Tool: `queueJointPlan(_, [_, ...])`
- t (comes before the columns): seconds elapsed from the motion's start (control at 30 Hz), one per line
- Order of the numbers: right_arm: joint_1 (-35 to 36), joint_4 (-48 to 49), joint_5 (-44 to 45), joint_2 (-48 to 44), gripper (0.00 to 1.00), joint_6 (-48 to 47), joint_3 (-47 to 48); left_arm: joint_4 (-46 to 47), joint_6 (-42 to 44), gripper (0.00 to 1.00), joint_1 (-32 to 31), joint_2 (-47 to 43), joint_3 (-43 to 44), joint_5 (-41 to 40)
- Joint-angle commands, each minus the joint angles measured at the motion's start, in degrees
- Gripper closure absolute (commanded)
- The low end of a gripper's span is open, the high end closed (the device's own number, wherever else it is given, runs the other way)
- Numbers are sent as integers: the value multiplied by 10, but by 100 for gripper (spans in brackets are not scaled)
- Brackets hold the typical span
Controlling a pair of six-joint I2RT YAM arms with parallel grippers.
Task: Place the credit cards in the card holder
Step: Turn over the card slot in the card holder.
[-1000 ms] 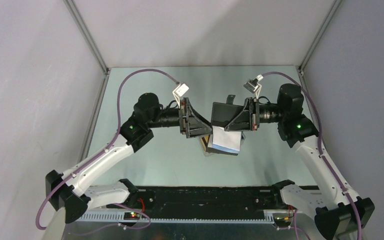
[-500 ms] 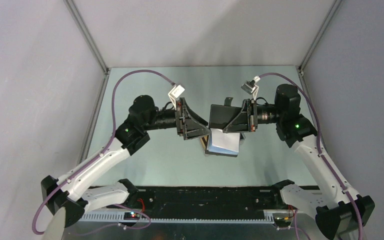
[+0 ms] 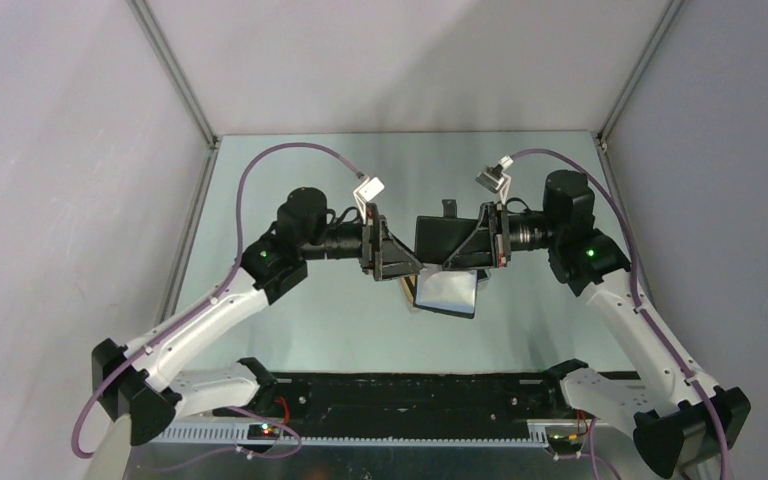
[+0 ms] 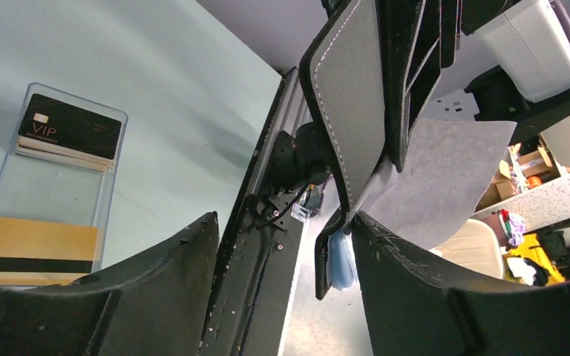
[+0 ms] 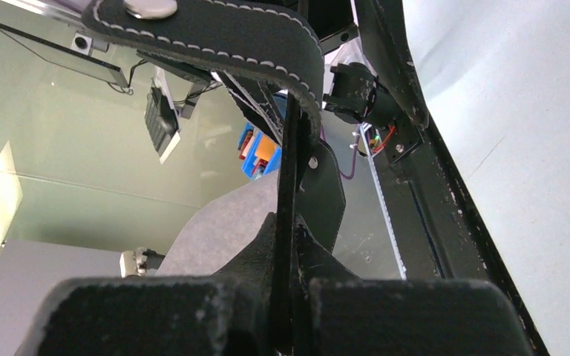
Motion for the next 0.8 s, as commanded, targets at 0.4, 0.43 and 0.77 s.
queueJointPlan(0.4, [-1, 45, 1, 8, 95, 54, 5, -11, 19, 20, -7, -68, -13, -19])
queueJointPlan(0.43, [-4, 43, 3, 12, 95, 62, 5, -11, 17, 20, -7, -72, -12, -23])
queueJointPlan(0.77, [-21, 73, 4, 7, 96, 113, 5, -20, 22, 21, -5, -77, -23, -37])
